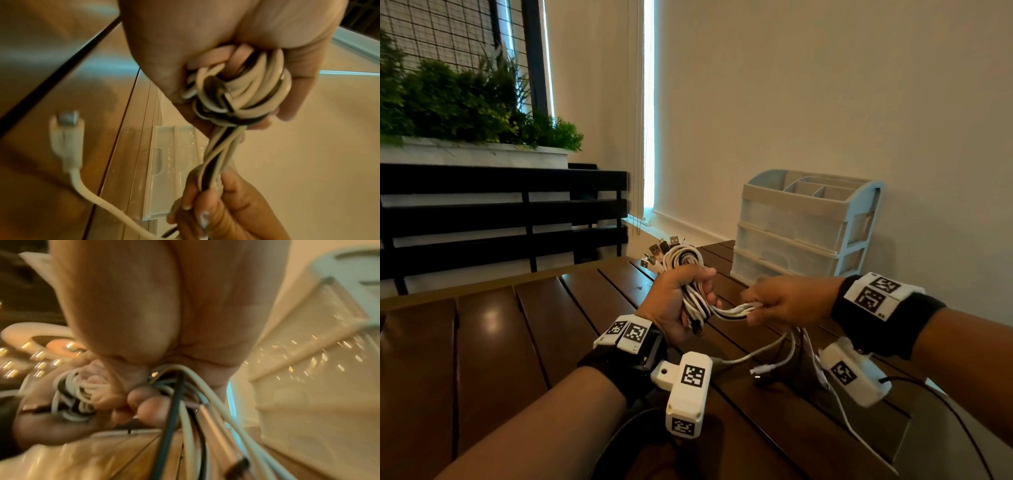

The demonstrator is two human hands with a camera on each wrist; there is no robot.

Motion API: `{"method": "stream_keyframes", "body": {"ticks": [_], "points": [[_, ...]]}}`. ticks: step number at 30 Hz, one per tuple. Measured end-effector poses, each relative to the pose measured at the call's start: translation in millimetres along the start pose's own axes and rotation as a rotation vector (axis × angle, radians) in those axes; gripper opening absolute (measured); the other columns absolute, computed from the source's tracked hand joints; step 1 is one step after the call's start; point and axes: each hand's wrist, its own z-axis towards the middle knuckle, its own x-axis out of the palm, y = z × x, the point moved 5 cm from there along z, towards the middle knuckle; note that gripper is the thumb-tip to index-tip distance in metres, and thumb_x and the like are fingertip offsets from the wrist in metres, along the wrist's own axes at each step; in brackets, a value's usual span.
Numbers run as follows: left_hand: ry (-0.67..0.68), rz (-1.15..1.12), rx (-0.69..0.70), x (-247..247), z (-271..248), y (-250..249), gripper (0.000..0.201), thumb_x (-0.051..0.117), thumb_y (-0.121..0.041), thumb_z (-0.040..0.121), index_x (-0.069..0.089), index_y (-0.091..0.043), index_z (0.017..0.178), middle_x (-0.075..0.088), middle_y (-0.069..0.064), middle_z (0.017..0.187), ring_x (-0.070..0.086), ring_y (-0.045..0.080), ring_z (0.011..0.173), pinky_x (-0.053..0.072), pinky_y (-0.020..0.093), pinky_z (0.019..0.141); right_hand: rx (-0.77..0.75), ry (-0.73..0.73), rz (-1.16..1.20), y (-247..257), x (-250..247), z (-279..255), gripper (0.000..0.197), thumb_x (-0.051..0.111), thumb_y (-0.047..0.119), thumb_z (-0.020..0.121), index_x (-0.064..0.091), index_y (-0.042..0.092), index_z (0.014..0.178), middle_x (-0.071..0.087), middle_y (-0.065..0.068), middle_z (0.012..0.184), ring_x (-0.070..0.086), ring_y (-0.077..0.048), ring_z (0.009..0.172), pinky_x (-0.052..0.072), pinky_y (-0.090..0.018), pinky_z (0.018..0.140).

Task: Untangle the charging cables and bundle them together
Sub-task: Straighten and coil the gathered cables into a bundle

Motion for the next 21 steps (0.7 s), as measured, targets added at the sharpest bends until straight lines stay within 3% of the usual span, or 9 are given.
{"method": "stream_keyframes", "body": {"ticks": [4, 7, 10, 13, 16, 21], "points": [[0.026, 0.04, -0.053, -4.0, 1.8, 4.9, 0.012, 0.062, -0.004, 0.068, 0.056, -0.008, 0.058, 0.053, 0.005, 0.054, 0.055, 0.017, 0.048, 0.05, 0.03, 0.06, 0.018, 0.051, -0.232, 10.2, -5.0, 3.5, 0.009, 0.046, 0.03, 0.1, 0.051, 0.024, 0.095, 0.054, 0.004, 0.09, 0.052, -0.013, 0.082, 0.038, -0.027, 0.075], [0.13, 0.031, -0.122, 2.2, -1.1, 12.2, 0.022, 0.054, -0.007, 0.073, 0.07, -0.006, 0.058, 0.068, 0.014, 0.079, 0.067, 0.026, 0.073, 0.052, 0.042, 0.079, 0.055, 0.108, -0.336, 13.9, -8.1, 3.8, 0.021, 0.045, 0.03, 0.1, 0.056, 0.016, 0.111, 0.053, 0.004, 0.089, 0.05, -0.008, 0.076, 0.038, -0.022, 0.069], [0.251, 0.083, -0.216, 14.2, -5.9, 21.8, 0.024, 0.052, -0.009, 0.075, 0.075, -0.006, 0.068, 0.066, 0.017, 0.102, 0.064, 0.033, 0.089, 0.044, 0.051, 0.092, 0.035, 0.147, -0.424, 16.5, -6.2, 6.0, 0.024, 0.046, 0.026, 0.1, 0.057, 0.011, 0.115, 0.058, -0.001, 0.091, 0.049, -0.007, 0.069, 0.038, -0.017, 0.061], [0.27, 0.081, -0.253, 19.9, -5.3, 30.5, 0.017, 0.057, -0.008, 0.072, 0.069, -0.001, 0.082, 0.063, 0.018, 0.091, 0.061, 0.032, 0.086, 0.046, 0.052, 0.088, 0.014, 0.179, -0.468, 19.2, -3.1, 6.9, 0.026, 0.046, 0.024, 0.1, 0.059, 0.007, 0.116, 0.064, -0.011, 0.099, 0.057, -0.017, 0.079, 0.048, -0.025, 0.071], [0.23, 0.061, -0.24, 17.0, -2.2, 35.4, 0.031, 0.058, -0.006, 0.07, 0.056, 0.003, 0.1, 0.065, 0.02, 0.089, 0.065, 0.033, 0.083, 0.053, 0.047, 0.078, 0.005, 0.161, -0.481, 22.0, -3.9, 7.3, 0.024, 0.048, 0.02, 0.099, 0.061, 0.007, 0.115, 0.064, -0.008, 0.098, 0.057, -0.017, 0.081, 0.046, -0.024, 0.075], [0.197, 0.055, -0.236, 14.8, -2.9, 35.7, 0.036, 0.057, -0.008, 0.07, 0.059, 0.001, 0.104, 0.065, 0.021, 0.094, 0.067, 0.033, 0.087, 0.056, 0.038, 0.07, -0.038, 0.005, -0.434, 25.4, -14.4, 8.7, 0.022, 0.058, 0.027, 0.092, 0.065, 0.012, 0.108, 0.068, -0.004, 0.094, 0.062, -0.015, 0.083, 0.051, -0.028, 0.08]]}}
